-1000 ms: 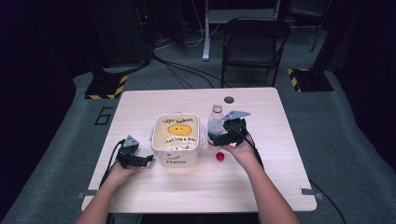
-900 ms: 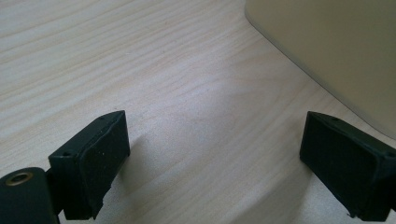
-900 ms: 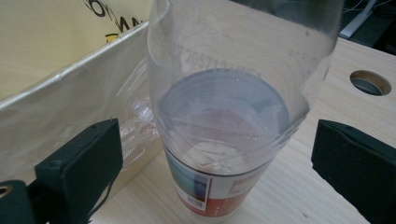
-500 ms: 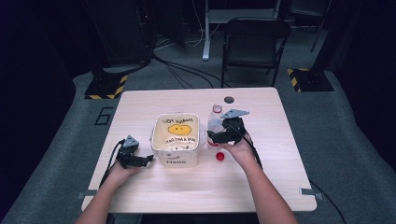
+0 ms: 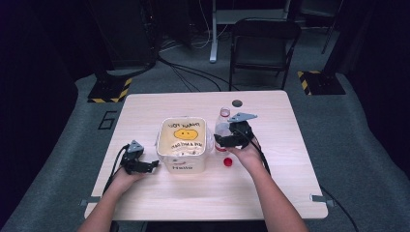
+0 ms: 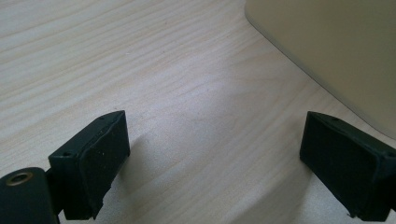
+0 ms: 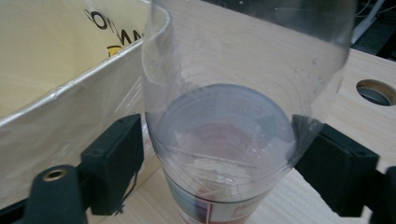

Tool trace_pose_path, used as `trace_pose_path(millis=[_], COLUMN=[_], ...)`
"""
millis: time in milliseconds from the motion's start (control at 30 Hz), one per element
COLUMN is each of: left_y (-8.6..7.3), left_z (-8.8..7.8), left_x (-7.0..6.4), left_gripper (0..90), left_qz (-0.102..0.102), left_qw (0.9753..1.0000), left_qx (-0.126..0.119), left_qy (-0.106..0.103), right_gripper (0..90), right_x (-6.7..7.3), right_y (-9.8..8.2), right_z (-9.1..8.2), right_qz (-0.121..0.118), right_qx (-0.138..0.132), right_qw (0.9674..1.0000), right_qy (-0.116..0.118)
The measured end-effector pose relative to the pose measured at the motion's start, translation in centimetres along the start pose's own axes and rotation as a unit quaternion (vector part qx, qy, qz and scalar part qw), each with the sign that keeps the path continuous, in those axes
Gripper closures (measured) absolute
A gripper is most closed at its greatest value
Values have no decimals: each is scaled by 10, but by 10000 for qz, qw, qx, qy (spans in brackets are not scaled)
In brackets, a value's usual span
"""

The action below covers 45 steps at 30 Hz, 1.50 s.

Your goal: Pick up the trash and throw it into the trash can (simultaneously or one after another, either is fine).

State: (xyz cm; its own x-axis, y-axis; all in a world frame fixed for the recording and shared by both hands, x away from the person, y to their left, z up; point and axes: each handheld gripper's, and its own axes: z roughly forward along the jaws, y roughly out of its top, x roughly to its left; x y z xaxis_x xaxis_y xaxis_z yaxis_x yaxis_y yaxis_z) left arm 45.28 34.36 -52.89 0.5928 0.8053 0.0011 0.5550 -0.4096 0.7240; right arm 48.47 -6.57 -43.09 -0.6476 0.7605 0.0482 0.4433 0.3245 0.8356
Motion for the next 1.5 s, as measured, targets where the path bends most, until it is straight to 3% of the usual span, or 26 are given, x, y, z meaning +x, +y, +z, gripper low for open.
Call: trace_pose_path(millis=[167,600,1000,1500], left_y=[0,0,0,0], left_z=[0,0,0,0], left_x=[0,0,0,0], left_gripper=[82,82,81,82], left_qz=[-2,-3,-1,-1], left_qw=[10000,10000,10000,10000], left_qx=[-1,-1,1,0], left_qy=[0,-1,-2,-1], right_gripper=[251,255,255,256], right_x=[2,2,7,13], right_y=[1,3,13,25], right_z=[-2,-9,-20,-34], right_qz=[-131,-167,-376,-469], right_qx=[-5,-51,-79,-155], right_qw=[9999,9998,9993,9988], right_qy=[10,18,-9,48])
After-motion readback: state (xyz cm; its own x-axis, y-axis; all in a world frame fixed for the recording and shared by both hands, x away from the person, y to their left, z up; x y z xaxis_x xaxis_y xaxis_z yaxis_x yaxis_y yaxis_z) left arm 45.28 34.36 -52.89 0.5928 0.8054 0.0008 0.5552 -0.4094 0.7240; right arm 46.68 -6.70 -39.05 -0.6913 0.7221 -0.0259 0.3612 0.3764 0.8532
